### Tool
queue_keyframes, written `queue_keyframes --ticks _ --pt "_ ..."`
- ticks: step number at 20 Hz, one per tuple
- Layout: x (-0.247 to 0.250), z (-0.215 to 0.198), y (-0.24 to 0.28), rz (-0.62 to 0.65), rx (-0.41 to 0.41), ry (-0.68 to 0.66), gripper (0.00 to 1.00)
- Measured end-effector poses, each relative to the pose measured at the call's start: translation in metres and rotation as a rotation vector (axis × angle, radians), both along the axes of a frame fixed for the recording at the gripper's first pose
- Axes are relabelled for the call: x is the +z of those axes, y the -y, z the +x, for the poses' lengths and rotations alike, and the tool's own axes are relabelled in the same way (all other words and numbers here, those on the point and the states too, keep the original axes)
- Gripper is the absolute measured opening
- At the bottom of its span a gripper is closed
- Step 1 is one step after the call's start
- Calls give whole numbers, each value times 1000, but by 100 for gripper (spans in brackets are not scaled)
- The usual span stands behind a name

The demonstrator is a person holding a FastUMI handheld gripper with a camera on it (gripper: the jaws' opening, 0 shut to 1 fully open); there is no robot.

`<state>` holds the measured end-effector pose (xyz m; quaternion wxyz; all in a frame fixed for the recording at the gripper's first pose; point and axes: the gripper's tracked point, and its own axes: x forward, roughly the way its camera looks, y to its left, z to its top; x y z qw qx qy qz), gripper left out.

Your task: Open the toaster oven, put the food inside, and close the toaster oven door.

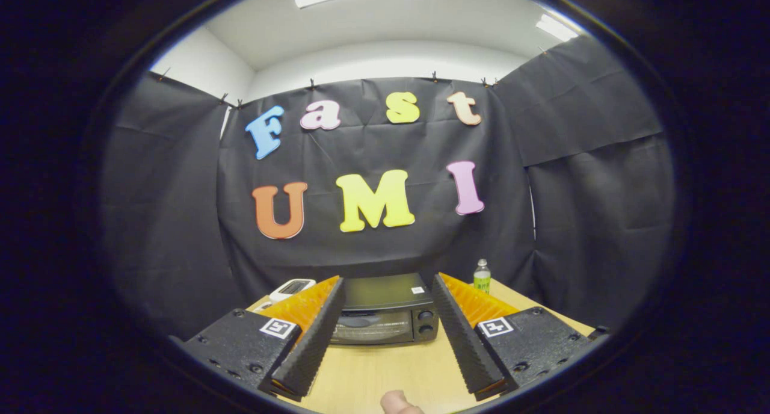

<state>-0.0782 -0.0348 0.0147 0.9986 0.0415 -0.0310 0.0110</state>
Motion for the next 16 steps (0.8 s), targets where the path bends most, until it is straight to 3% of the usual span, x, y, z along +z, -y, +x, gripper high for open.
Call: queue_keyframes --ticks 4,16 --pt "8 -13 10 -28 -1 36 100" --pt "-7 -16 -18 -24 48 -48 100"
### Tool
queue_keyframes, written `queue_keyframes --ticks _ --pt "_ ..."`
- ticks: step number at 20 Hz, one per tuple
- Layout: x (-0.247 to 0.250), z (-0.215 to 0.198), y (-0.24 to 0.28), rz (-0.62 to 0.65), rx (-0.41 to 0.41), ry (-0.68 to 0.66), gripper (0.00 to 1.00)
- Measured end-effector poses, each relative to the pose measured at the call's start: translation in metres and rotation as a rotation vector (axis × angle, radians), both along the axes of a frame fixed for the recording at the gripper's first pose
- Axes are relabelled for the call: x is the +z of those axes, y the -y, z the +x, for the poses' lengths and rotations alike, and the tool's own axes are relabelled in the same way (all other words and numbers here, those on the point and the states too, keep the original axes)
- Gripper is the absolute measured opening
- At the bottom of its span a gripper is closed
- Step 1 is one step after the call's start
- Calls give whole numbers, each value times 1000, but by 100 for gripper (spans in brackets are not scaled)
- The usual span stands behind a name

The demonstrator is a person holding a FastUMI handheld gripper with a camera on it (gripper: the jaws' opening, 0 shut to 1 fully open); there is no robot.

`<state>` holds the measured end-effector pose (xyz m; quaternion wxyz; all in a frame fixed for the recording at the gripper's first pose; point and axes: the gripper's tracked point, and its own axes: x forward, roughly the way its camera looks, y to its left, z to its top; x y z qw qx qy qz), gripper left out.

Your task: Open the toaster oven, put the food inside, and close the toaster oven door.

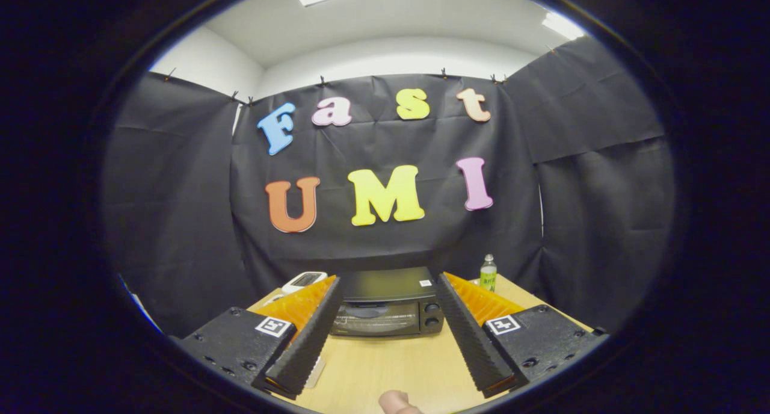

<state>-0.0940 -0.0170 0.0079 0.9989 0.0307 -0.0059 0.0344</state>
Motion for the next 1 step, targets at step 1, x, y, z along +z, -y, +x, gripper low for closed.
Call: queue_keyframes --ticks 1 --pt "0 0 -2 0 3 0 100"
